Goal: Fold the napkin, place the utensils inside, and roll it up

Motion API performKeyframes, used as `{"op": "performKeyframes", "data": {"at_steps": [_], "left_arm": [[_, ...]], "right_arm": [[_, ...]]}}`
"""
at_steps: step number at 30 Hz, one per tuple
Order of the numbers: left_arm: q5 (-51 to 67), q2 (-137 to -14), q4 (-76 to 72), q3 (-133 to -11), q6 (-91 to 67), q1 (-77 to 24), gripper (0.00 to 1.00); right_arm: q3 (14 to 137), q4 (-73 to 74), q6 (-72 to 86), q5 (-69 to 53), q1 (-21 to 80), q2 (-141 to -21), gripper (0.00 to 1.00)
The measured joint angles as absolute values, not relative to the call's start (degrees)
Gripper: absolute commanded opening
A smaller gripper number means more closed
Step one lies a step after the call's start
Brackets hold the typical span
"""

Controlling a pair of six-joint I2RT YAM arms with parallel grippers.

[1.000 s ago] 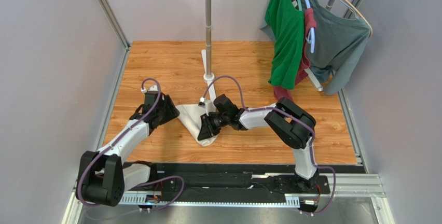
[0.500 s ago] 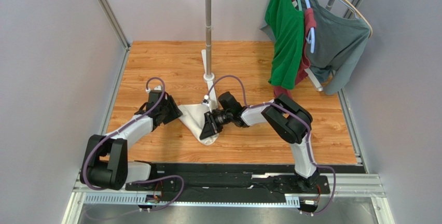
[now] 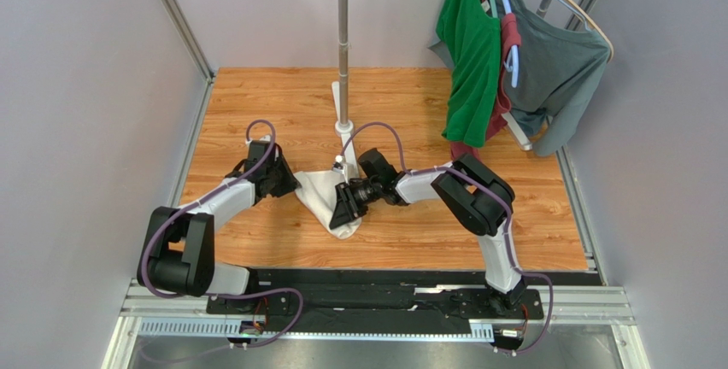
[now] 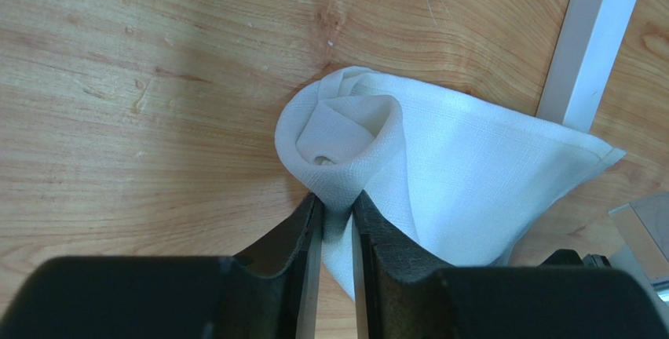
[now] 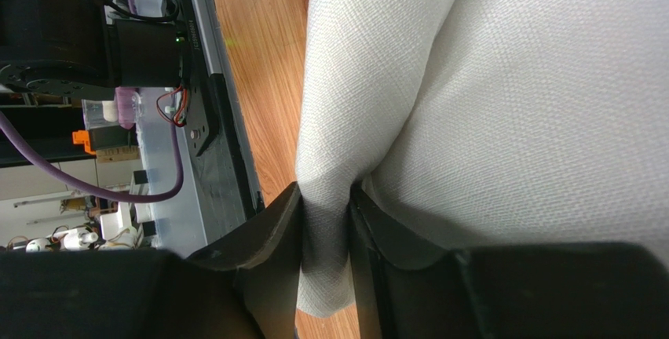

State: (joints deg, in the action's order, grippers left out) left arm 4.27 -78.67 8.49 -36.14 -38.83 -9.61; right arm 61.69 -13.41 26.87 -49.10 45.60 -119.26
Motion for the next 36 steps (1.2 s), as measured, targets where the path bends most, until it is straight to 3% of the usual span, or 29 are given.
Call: {"op": "performKeyframes", "data": {"at_steps": [5, 10, 16, 23, 36], "left_arm": [[4.3, -79.3, 9.9, -37.3, -38.5, -9.6, 0.2], [4.3, -79.4, 10.2, -37.4, -38.0, -9.6, 0.2], [4.3, -80.2, 10.9, -38.5, -37.1, -9.6, 0.19], [4.4, -80.5, 11.4, -38.9, -36.9, -9.6, 0.2], [4.4, -80.5, 11.5, -39.0, -36.9, -9.6, 0.2]], "right_arm": [[63.1, -6.8, 24.8, -47.1, 45.6, -116.8, 0.62], [64.9, 3.2, 20.9, -42.3, 45.6, -112.9, 0.68], [67.1, 13.1, 16.8, -32.7, 46.5, -108.2, 0.68], [68.3, 13.6, 13.3, -22.1, 52.4, -102.8, 0.69], [75.9, 12.4, 7.7, -13.3, 57.7, -108.8, 0.66]]}}
